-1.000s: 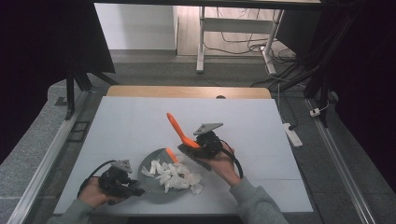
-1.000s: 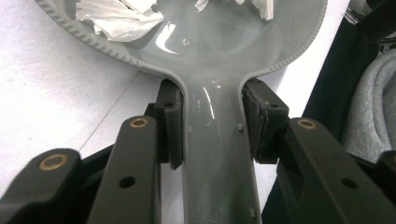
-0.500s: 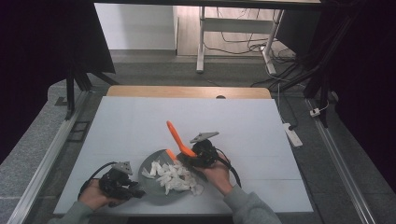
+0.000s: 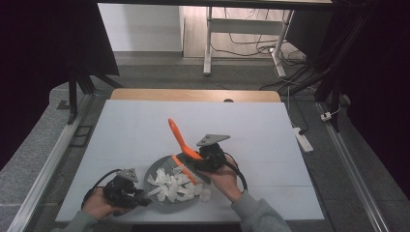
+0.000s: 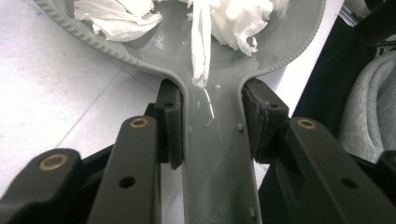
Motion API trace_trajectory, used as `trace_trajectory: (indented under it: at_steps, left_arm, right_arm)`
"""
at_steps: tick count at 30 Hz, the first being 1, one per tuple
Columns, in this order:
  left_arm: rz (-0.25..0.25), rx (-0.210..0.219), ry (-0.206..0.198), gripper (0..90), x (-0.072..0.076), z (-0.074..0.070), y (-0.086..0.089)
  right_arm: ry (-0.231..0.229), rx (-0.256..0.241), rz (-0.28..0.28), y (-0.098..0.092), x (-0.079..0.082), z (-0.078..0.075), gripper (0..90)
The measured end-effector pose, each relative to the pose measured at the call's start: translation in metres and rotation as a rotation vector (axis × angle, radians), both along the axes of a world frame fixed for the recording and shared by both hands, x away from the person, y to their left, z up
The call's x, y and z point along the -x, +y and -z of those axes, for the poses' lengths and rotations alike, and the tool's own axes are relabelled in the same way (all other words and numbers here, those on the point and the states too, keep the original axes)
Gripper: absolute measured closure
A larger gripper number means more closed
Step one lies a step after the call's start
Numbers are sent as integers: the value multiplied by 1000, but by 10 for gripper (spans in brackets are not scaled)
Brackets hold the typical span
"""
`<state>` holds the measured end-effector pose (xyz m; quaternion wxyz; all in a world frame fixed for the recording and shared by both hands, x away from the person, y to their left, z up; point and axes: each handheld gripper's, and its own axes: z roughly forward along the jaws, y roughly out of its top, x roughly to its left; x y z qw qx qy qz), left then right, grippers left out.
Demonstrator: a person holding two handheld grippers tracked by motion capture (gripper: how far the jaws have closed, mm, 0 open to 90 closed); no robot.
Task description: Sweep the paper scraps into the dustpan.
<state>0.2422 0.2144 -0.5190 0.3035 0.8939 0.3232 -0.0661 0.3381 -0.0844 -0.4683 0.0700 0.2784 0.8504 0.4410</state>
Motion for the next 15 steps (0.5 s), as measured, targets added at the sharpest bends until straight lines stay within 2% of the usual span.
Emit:
trace_trajectory:
  at_steps: [7, 15]
  left_arm:
    - [-15, 5, -2, 615, 7, 0, 5]
    - [-27, 2, -2, 615, 17, 0, 14]
  right_arm:
    - [7, -4, 80, -34, -5, 1, 703]
    - [49, 18, 151, -62, 9, 13, 703]
